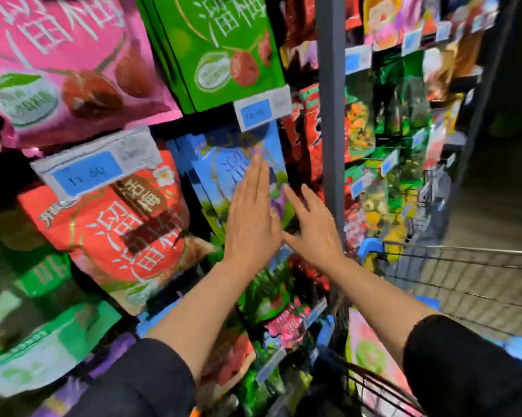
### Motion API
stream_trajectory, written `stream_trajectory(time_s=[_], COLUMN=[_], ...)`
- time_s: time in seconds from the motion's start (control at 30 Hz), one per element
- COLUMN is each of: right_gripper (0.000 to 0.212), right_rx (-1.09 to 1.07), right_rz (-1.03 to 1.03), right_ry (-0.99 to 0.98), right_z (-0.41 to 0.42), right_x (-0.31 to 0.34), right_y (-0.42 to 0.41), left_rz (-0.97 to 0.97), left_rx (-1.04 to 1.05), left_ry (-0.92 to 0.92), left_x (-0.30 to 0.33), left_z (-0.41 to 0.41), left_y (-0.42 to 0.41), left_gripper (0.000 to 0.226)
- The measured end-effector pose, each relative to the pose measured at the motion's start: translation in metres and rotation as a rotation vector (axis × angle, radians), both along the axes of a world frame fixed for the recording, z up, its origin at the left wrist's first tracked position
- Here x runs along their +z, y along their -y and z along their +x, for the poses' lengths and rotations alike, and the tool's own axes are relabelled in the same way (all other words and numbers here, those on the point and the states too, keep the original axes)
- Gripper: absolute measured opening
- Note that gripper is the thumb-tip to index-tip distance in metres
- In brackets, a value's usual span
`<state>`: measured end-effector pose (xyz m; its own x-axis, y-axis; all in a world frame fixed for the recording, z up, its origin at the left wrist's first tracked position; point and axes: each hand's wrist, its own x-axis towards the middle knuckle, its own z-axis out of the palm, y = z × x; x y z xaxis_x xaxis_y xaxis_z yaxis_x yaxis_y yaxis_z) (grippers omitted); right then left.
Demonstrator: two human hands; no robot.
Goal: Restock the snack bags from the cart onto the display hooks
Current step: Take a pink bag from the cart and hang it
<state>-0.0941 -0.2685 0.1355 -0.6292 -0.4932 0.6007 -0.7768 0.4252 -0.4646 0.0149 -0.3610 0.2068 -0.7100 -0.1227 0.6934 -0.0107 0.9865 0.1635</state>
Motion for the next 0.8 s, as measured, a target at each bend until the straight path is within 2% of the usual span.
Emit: stream_trajectory(time_s=[0.1,0.23,0.4,0.5,0.6,0.7,0.8], right_gripper=[0.084,0.083,0.070,0.061,0.050,0.044,0.046], right_rx=[-0.122,-0.320,-0.513,-0.571,-0.490,-0.348,-0.276], right_rz=[0.139,0.272,0.461,0.519,0.599,0.567,0.490], right_ry=[0.047,0.219,0.552,0.740,0.851,0.891,0.996], right_z=[0.004,0.012,0.020,0.009,-0.012,-0.037,-0.062], right_x=[-0.031,-0.080,-0.135,-0.164,-0.178,-0.197,-0.236], right_y=[-0.077,-0.181,-0.289,-0.332,-0.348,-0.333,-0.299], left_rz=[0.190,0.449,0.532,0.549,0.567,0.637,0.671], left_rx=[-0.120,-0.309,-0.380,-0.329,-0.213,-0.015,0.119], left_ry=[0.055,0.271,0.602,0.747,0.876,0.990,1.090], left_x=[-0.066,-0.148,-0.218,-0.242,-0.258,-0.270,-0.292], left_z=[-0.006,-0.009,-0.017,-0.035,-0.062,-0.085,-0.102], left_y=[-0.040,-0.110,-0.172,-0.184,-0.186,-0.181,-0.167], left_gripper=[0.083,0.077,0.064,0.066,0.066,0.056,0.065])
